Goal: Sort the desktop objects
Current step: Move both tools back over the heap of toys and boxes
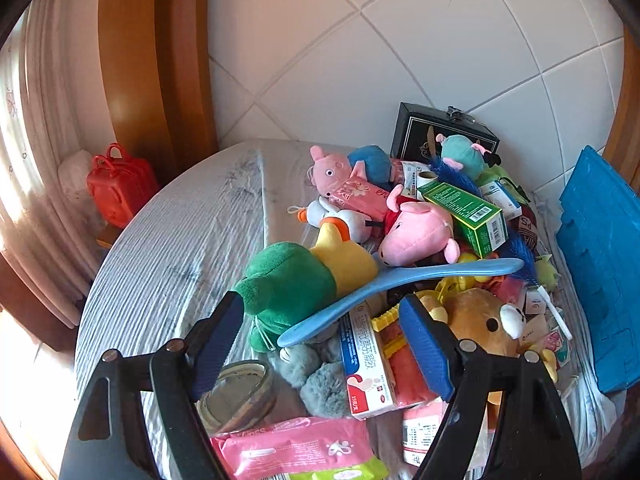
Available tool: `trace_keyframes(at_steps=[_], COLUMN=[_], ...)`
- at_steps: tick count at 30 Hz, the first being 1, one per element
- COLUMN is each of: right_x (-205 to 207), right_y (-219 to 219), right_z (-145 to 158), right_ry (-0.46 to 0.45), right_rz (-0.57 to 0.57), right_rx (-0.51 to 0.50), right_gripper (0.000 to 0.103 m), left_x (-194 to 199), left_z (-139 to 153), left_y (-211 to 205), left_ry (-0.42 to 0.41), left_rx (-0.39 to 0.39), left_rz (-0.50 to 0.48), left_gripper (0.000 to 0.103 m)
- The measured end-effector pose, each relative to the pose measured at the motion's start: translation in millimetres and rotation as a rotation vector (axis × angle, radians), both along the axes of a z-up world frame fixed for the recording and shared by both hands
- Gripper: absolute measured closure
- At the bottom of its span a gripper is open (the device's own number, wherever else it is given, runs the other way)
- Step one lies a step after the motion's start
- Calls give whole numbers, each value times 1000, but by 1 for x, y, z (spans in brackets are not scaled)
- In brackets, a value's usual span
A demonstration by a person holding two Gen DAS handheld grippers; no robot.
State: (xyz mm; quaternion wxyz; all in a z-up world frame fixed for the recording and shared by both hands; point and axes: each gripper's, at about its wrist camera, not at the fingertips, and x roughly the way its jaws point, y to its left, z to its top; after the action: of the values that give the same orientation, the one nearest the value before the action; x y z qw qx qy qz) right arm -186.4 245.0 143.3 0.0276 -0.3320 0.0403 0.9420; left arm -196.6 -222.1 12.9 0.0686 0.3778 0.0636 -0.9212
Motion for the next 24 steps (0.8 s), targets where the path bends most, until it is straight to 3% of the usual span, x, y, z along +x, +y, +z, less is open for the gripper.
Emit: trace_keyframes(at_steps=[6, 8, 10, 12, 15, 17, 19, 24], right_x=[-43, -58, -75, -95, -124, -142, -163, -213], right_y=[3, 9, 15, 21, 26, 29, 30, 25], right_z=[-54, -69, -86, -105, -130, -143, -155, -191], right_ry=[-152, -190, -224, -263, -306, -325, -339, -378], right_rz=[-30, -30, -37, -42, -31, -24, -16, 3], right_rx=[-46, -81, -105, -124, -154, -178, -194, -228], right_gripper=[0, 6, 33, 41, 41, 32, 16, 14], left_x=[-38, -54, -73, -94, -130, -157, -185, -258], left_z=[-12, -13, -15, -19, -25, -27, -25, -13], left_y=[3, 12, 24, 37, 56, 71, 88, 154], left_ry=[-41, -45, -59, -70, -89, -103, -109, -105], left_rx=[74, 90, 102, 108, 122, 133, 141, 138], left_rz=[-30, -49, -68, -81, -98, -120, -146, -255], left_gripper=[23, 23, 23, 23, 23, 23, 23, 23])
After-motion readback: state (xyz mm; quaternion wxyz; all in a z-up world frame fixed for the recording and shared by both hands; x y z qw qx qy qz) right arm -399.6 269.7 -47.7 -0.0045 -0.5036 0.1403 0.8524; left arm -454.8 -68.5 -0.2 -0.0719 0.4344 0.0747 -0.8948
